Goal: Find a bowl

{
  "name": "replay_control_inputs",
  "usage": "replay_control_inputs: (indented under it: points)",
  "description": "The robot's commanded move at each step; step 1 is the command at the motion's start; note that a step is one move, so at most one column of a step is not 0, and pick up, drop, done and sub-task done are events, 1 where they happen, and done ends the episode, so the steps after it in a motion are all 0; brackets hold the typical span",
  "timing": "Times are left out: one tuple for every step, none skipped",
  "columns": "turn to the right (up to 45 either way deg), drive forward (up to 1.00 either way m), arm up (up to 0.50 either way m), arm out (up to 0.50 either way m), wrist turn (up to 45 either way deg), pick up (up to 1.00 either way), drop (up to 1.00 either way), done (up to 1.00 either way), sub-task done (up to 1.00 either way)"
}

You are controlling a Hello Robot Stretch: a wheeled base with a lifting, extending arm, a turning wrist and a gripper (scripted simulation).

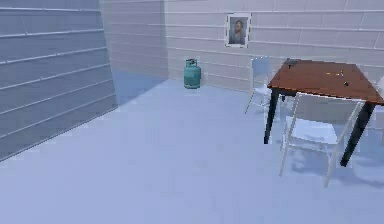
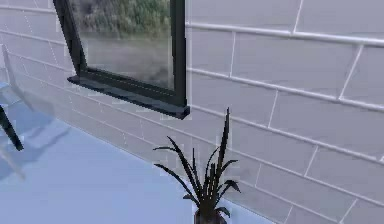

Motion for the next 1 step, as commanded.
replay_control_inputs:
  points:
    - [-9.0,0.00,0.00,0.00,0.0,0.00,0.00,0.00,0.00]
